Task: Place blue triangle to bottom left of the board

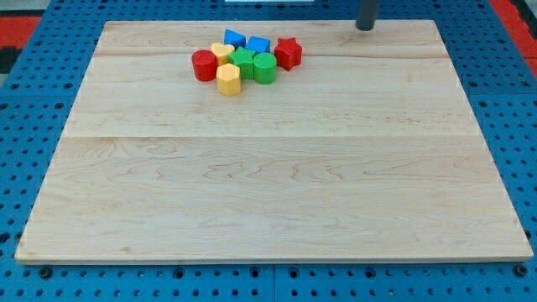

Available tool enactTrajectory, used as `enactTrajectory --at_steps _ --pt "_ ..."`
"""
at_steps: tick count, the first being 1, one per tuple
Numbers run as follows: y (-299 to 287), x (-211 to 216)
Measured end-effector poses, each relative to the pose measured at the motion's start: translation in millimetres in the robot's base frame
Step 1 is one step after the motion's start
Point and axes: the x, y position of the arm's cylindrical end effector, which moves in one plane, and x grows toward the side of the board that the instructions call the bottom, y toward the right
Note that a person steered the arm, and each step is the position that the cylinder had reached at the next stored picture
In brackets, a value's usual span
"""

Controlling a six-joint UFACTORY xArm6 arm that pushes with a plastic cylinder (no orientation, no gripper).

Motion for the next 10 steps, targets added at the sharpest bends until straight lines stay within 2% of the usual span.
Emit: enactTrajectory --at_steps 2,4,5,6,7,9,10 --pt "-57.4 10.6" --pt "-80.3 18.0" --pt "-134.4 33.3" --pt "-163.5 33.0" --pt "-174.1 32.2" --pt "-181.0 60.0" --pt "-222.2 55.5"
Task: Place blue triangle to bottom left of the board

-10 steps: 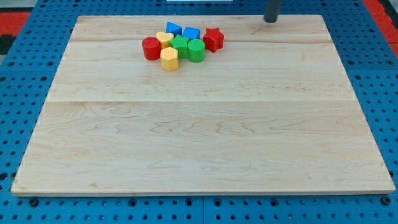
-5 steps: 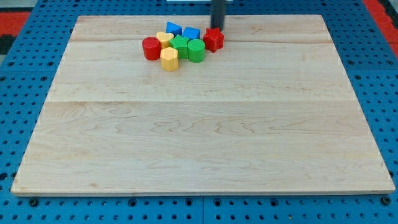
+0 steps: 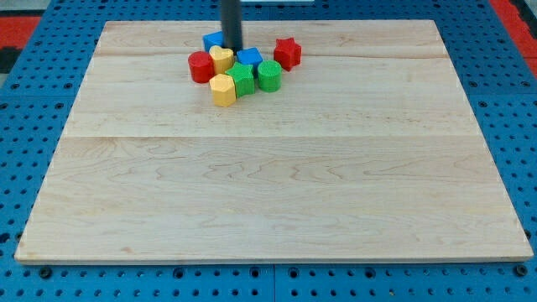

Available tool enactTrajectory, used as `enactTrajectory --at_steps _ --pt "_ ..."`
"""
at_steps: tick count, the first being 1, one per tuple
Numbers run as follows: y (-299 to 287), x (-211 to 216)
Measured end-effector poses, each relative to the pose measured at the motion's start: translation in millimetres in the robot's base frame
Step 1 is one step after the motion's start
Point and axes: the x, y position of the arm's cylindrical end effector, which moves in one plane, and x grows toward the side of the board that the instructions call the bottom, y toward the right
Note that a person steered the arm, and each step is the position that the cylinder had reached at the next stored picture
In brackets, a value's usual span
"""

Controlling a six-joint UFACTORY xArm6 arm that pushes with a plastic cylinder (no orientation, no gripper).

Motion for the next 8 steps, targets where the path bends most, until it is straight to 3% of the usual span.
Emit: enactTrajectory --at_steps 1,2,3,4,8 --pt "-52.6 -26.8" --pt "-58.4 -43.2" --pt "-19.2 -56.8" --pt "-20.7 -67.1" --pt "-96.1 -65.1"
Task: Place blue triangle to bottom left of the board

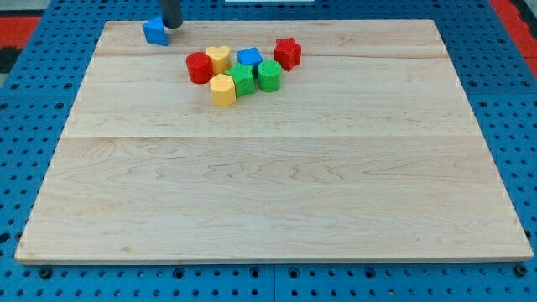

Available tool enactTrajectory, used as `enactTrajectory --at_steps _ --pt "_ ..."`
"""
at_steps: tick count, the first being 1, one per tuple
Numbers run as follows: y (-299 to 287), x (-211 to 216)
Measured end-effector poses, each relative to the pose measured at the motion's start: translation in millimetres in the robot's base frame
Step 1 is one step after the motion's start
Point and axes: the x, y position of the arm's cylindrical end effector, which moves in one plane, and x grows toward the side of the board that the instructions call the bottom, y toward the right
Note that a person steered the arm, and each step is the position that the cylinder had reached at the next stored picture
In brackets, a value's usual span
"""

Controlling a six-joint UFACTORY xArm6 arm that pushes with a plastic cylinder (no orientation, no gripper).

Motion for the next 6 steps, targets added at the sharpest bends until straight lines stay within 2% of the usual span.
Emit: enactTrajectory --at_steps 4,6 --pt "-5.0 2.1" --pt "13.8 -1.1"
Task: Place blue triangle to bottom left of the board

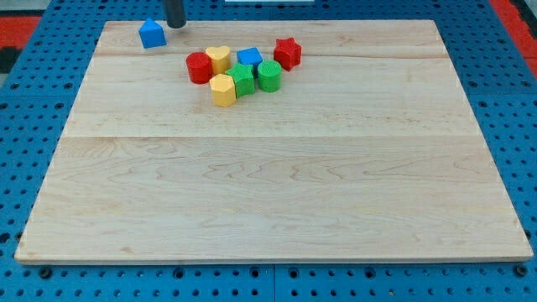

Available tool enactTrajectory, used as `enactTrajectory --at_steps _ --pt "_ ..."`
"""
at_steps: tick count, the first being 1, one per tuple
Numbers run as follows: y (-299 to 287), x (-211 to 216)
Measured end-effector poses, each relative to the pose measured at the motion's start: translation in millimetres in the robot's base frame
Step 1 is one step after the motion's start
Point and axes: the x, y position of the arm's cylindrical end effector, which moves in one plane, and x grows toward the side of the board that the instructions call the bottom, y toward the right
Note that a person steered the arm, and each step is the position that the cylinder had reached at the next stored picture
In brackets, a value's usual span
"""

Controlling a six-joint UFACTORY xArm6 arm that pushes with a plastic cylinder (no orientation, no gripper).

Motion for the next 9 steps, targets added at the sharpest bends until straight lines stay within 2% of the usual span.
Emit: enactTrajectory --at_steps 3,4,5,6,7,8,9 --pt "-32.2 -1.2" --pt "-38.6 11.6" --pt "-47.0 49.3" --pt "-37.0 64.1" --pt "-11.6 59.7" --pt "-35.8 83.7" --pt "-41.0 75.1"
